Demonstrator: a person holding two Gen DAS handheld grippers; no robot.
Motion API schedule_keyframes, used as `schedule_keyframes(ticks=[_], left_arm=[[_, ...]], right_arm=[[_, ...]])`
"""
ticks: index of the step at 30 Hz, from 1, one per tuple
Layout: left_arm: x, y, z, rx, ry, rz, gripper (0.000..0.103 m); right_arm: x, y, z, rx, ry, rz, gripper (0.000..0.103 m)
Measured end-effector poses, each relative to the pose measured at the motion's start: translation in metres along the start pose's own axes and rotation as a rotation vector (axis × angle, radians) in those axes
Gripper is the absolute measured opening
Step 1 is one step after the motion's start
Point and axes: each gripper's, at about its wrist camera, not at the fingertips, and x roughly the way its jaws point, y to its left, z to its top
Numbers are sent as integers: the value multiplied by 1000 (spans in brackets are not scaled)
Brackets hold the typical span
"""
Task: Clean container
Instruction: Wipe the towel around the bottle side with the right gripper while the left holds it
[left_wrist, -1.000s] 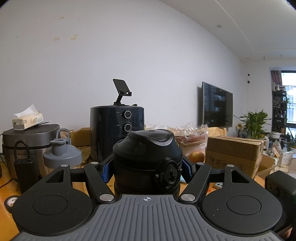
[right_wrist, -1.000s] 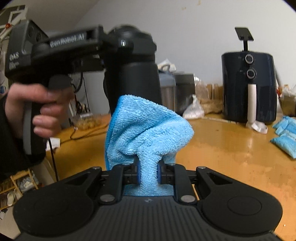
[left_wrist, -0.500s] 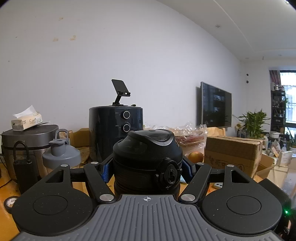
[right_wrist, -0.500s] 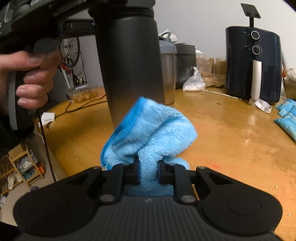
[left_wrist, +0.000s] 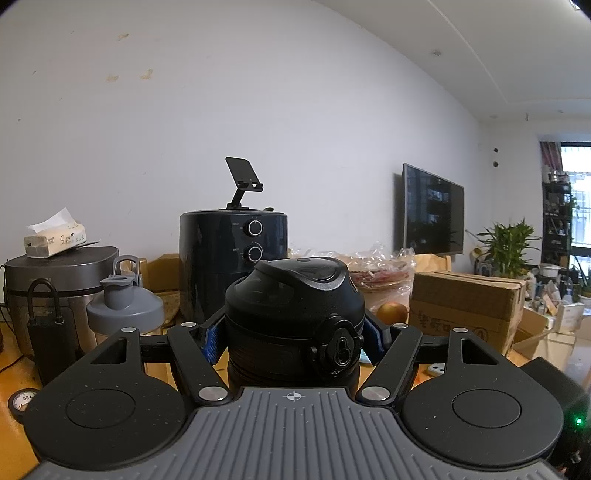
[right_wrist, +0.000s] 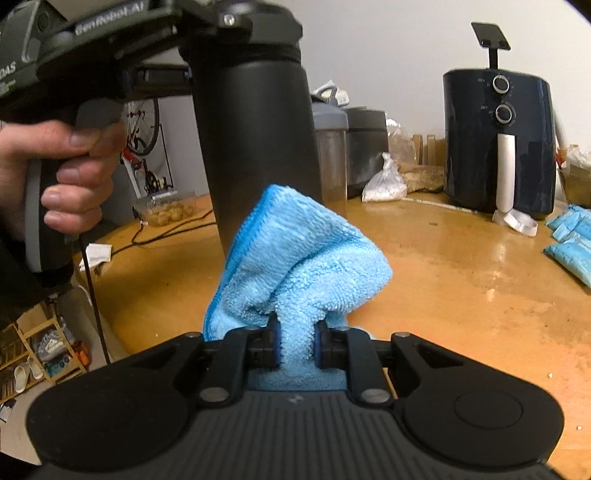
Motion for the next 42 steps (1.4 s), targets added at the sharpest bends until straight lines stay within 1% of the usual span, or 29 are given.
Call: schedule_keyframes(ticks=[5,15,17,20,24,30,42], left_arm=[[-1,-2,0,6,1,1,68],[2,-5,1,28,13,15,68],[3,-5,1,29,15,17,68],[3,-4,1,24,15,20,68],[4,-4,2,23,17,17,68],[7,-2,2,20,20,10,68],[9,1,3,18,25,-3,68]], right_arm=[[-10,6,9,-4,-71,-5,10],[-40,21,44,-26,-272,-24,10],[-45,22,50,-23,-300,-22,10],[-47,25,55,-26,-314,-26,10],[-47,24,53,-14,-321,-20,10],[-53,17,47,3,-320,-34,10],[-93,-5,31,49,-368,-121,10]])
